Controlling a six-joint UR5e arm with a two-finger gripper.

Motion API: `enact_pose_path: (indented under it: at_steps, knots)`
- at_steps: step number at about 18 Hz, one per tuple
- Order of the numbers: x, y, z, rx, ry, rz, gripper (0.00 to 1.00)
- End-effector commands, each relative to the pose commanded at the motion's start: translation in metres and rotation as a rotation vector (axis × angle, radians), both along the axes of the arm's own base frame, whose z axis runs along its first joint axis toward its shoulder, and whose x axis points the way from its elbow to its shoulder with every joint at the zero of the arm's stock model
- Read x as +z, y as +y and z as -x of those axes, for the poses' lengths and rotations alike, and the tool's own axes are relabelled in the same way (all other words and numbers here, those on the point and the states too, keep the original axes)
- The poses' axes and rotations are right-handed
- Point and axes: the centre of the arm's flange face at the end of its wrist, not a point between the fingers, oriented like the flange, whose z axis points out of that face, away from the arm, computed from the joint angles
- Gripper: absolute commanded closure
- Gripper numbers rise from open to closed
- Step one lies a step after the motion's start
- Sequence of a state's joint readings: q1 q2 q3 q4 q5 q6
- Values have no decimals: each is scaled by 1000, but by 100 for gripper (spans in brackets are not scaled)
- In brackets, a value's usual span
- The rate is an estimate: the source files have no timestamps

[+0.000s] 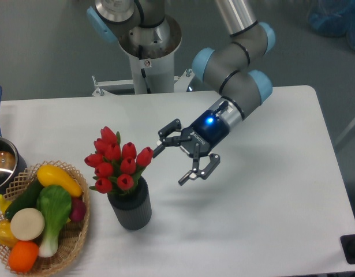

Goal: Insert the flowers into the vase

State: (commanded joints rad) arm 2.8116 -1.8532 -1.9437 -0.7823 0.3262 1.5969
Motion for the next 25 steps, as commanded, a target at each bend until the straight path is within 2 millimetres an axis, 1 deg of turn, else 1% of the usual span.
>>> enact_pose_path:
  at_steps: [3, 5, 8, 10, 12, 14, 16, 17, 19, 20, 21, 22, 25]
  knots:
    - [17, -23, 35, 73, 93, 95, 0]
    - [33, -49, 59, 144, 171, 186, 0]
    - [43, -91, 90, 243, 232, 300, 0]
    - [50, -118, 104, 306, 267, 380, 0]
    - [62, -146, 111, 379, 302, 484, 0]
    - [73, -179, 123, 460, 349, 623, 0]
    - [73, -208, 128, 514, 377, 778, 0]
    - [70, -216, 128, 531, 385, 852, 0]
    - [78, -235, 128, 575, 412, 973, 0]
    - [88, -247, 125, 606, 427, 1034, 0]
    - [95, -255, 121, 615, 436, 1094, 0]
    - [102, -270, 118, 627, 435, 1146, 0]
    - [139, -309, 111, 673, 407, 1219, 0]
